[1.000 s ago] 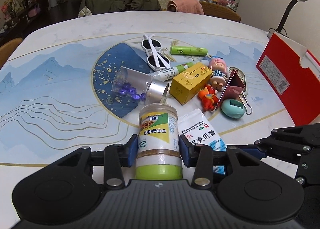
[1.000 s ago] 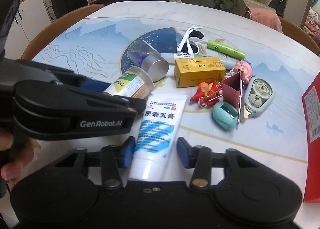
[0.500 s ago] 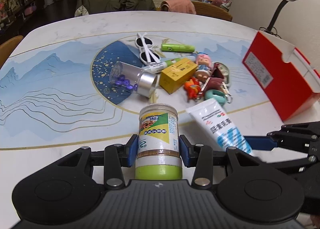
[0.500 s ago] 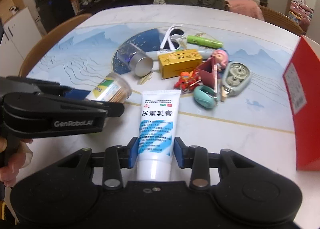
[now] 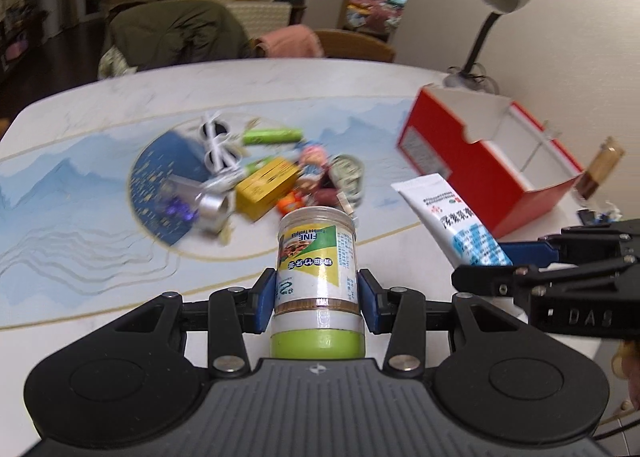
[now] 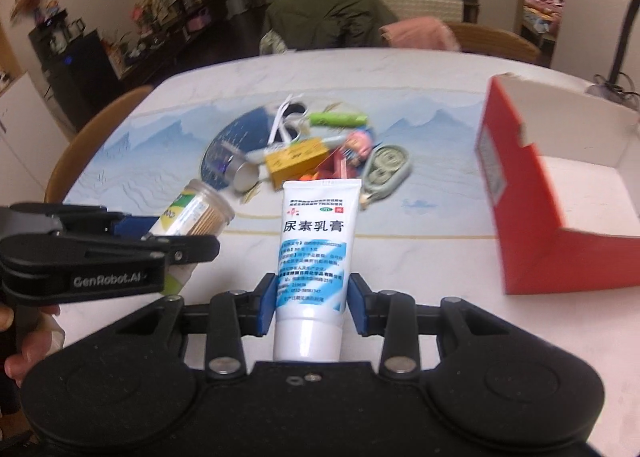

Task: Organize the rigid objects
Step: 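Carry the jar and tube into the red shoebox with both tools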

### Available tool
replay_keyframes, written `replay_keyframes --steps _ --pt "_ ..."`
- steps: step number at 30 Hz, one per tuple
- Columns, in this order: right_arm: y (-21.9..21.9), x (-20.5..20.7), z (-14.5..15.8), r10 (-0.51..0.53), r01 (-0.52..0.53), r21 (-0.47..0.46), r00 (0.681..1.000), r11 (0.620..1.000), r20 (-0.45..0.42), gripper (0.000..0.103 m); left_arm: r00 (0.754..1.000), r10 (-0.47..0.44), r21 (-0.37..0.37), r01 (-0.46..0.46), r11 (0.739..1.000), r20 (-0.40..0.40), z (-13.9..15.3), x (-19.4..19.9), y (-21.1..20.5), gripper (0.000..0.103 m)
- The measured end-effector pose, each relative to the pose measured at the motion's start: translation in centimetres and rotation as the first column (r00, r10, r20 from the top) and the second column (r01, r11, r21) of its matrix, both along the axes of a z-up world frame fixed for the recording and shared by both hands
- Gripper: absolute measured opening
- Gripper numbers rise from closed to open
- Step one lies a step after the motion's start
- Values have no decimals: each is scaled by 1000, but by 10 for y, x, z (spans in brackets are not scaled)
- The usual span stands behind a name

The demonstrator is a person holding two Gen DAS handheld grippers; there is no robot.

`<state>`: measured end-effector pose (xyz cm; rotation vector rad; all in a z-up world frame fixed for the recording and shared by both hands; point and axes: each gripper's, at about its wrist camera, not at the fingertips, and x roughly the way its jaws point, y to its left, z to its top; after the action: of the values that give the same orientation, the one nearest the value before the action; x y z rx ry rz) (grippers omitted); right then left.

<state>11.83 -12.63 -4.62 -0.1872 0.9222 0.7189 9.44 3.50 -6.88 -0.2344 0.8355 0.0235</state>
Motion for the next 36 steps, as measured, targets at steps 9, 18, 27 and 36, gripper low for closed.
replay_keyframes --steps 9,18,27,36 --pt "-46 30 41 -88 86 39 994 996 60 36 995 -78 15 78 997 61 33 29 -36 43" --pt "-102 80 53 -161 156 51 983 986 92 36 985 -154 33 151 988 82 49 89 -95 43" --pt "-148 145 39 -201 200 30 977 979 74 36 984 -173 29 172 985 44 41 153 -148 43" --pt "-181 202 19 -208 208 2 976 978 61 36 981 -194 87 193 977 3 36 224 -198 43"
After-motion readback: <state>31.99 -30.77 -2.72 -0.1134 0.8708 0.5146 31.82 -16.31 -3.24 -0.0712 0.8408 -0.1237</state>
